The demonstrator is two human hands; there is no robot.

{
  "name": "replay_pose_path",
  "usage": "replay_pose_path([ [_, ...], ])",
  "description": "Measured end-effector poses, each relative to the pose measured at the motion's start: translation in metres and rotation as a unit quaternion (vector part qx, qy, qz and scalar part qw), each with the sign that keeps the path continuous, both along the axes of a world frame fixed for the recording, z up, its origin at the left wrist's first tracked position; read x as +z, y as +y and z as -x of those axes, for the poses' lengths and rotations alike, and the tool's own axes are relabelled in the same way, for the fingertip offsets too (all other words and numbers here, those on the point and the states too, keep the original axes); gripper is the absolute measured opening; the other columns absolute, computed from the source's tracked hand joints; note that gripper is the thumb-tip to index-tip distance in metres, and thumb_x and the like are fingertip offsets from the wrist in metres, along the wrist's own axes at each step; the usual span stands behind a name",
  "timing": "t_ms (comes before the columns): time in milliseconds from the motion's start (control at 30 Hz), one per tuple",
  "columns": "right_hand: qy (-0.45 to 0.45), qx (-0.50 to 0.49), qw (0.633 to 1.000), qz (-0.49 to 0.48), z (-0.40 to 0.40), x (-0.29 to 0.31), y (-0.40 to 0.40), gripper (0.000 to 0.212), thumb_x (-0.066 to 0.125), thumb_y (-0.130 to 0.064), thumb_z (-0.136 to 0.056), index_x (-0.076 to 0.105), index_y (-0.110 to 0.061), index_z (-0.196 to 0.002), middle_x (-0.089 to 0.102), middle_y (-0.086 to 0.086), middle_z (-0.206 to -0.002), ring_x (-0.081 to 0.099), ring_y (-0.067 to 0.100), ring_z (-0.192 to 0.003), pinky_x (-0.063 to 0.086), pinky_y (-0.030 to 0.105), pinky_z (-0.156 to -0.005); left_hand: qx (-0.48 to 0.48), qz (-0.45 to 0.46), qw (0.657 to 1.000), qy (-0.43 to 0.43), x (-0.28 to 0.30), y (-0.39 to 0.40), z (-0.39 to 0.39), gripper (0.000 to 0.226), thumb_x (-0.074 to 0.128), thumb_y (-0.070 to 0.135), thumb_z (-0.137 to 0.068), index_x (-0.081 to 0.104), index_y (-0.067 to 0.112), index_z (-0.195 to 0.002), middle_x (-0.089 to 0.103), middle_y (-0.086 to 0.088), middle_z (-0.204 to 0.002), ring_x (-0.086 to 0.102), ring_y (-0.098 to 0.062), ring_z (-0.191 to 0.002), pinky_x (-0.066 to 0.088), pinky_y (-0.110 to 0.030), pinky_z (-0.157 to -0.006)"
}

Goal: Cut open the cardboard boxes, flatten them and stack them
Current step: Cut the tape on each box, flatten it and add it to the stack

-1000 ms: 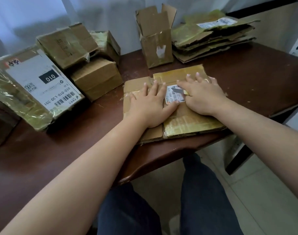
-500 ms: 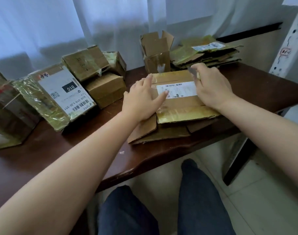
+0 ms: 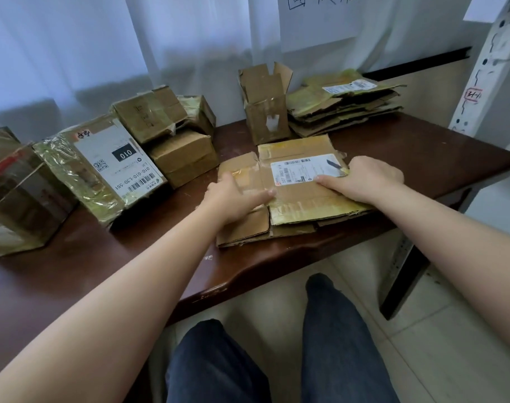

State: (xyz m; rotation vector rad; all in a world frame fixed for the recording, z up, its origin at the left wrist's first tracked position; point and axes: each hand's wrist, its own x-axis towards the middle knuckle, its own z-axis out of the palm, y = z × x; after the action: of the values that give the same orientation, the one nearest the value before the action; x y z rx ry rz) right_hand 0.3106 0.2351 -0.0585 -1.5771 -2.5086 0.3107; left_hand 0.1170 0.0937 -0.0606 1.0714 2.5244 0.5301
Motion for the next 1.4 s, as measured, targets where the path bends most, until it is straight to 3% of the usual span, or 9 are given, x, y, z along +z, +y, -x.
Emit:
replay_pose_path([
  [167, 0.028, -0.022, 0.999, -0.004, -0.009, -0.005, 0.008, 0.072, 0.038, -0.085, -0.074, 0.052, -0.017, -0.091, 0.056, -0.001, -0.088, 0.051, 0.024, -0.08, 0.034, 0.03, -0.058, -0.025, -0.101, 0.994, 0.026, 0.009, 0.005, -0.01, 0.096, 0.062, 0.074, -0.071, 0.034, 0.024, -0.147, 0.033, -0.016, -0.148, 0.029, -0.032, -0.138, 0.034, -0.044, -0.107],
  [267, 0.062, -0.044, 0.997, -0.005, -0.019, -0.001, 0.023, 0.079, 0.036, -0.087, -0.073, 0.057, -0.016, -0.1, 0.059, 0.0, -0.094, 0.056, 0.026, -0.087, 0.037, 0.031, -0.063, -0.04, -0.137, 0.988, 0.064, 0.022, 0.022, -0.016, 0.093, 0.058, 0.08, -0.068, 0.041, 0.027, -0.143, 0.032, -0.015, -0.146, 0.035, -0.034, -0.135, 0.037, -0.043, -0.107],
  [500, 0.139, -0.087, 0.986, -0.035, -0.061, 0.029, 0.079, 0.087, 0.04, -0.087, -0.071, 0.054, -0.016, -0.119, 0.061, 0.008, -0.113, 0.057, 0.033, -0.102, 0.039, 0.036, -0.071, -0.092, -0.208, 0.964, 0.135, 0.053, 0.081, -0.052, 0.089, 0.057, 0.077, -0.073, 0.038, 0.03, -0.146, 0.019, -0.011, -0.157, 0.024, -0.037, -0.139, 0.026, -0.044, -0.112],
  [667, 0.184, -0.142, 0.971, -0.06, -0.064, 0.059, 0.14, 0.082, 0.048, -0.078, -0.076, 0.05, -0.013, -0.125, 0.06, 0.012, -0.122, 0.056, 0.036, -0.111, 0.038, 0.038, -0.077, -0.135, -0.246, 0.953, 0.113, 0.081, 0.144, -0.063, 0.08, 0.061, 0.064, -0.08, 0.039, 0.025, -0.146, 0.018, -0.017, -0.158, 0.012, -0.033, -0.146, 0.017, -0.042, -0.115],
  [800, 0.192, -0.176, 0.963, -0.067, -0.045, 0.081, 0.195, 0.076, 0.051, -0.07, -0.082, 0.043, -0.01, -0.128, 0.058, 0.014, -0.124, 0.056, 0.038, -0.113, 0.04, 0.039, -0.077, -0.148, -0.254, 0.952, 0.089, 0.095, 0.204, -0.057, 0.071, 0.061, 0.057, -0.085, 0.04, 0.025, -0.145, 0.026, -0.013, -0.156, 0.015, -0.029, -0.146, 0.018, -0.043, -0.116],
  [933, 0.208, -0.186, 0.956, -0.089, -0.02, 0.094, 0.247, 0.068, 0.052, -0.066, -0.085, 0.043, -0.012, -0.126, 0.059, 0.011, -0.122, 0.057, 0.035, -0.11, 0.039, 0.037, -0.074, -0.127, -0.277, 0.952, 0.022, 0.096, 0.261, -0.046, 0.086, 0.056, 0.076, -0.068, 0.045, 0.033, -0.141, 0.035, -0.004, -0.154, 0.03, -0.026, -0.142, 0.028, -0.05, -0.114],
  [1067, 0.191, -0.166, 0.962, -0.101, 0.006, 0.097, 0.291, 0.065, 0.05, -0.067, -0.085, 0.045, -0.017, -0.128, 0.059, 0.008, -0.124, 0.056, 0.034, -0.113, 0.037, 0.035, -0.076, -0.099, -0.286, 0.953, -0.013, 0.089, 0.3, -0.036, 0.105, 0.054, 0.085, -0.056, 0.036, 0.034, -0.146, 0.031, -0.002, -0.156, 0.03, -0.031, -0.141, 0.027, -0.05, -0.114],
  [1267, 0.157, -0.108, 0.976, -0.11, 0.046, 0.079, 0.336, 0.065, 0.049, -0.072, -0.082, 0.05, -0.024, -0.126, 0.061, 0.006, -0.122, 0.056, 0.032, -0.113, 0.04, 0.036, -0.079, -0.031, -0.226, 0.973, 0.035, 0.068, 0.334, -0.008, 0.08, 0.057, 0.069, -0.08, 0.031, 0.036, -0.148, 0.01, -0.011, -0.16, 0.011, -0.046, -0.143, 0.018, -0.053, -0.114],
  [1400, 0.11, -0.047, 0.988, -0.095, 0.062, 0.049, 0.342, 0.069, 0.047, -0.075, -0.08, 0.053, -0.029, -0.131, 0.059, 0.003, -0.128, 0.054, 0.029, -0.117, 0.038, 0.032, -0.076, 0.004, -0.146, 0.988, 0.055, 0.045, 0.342, 0.001, 0.078, 0.052, 0.072, -0.081, 0.032, 0.034, -0.147, 0.009, -0.018, -0.158, 0.017, -0.048, -0.14, 0.021, -0.056, -0.112],
])
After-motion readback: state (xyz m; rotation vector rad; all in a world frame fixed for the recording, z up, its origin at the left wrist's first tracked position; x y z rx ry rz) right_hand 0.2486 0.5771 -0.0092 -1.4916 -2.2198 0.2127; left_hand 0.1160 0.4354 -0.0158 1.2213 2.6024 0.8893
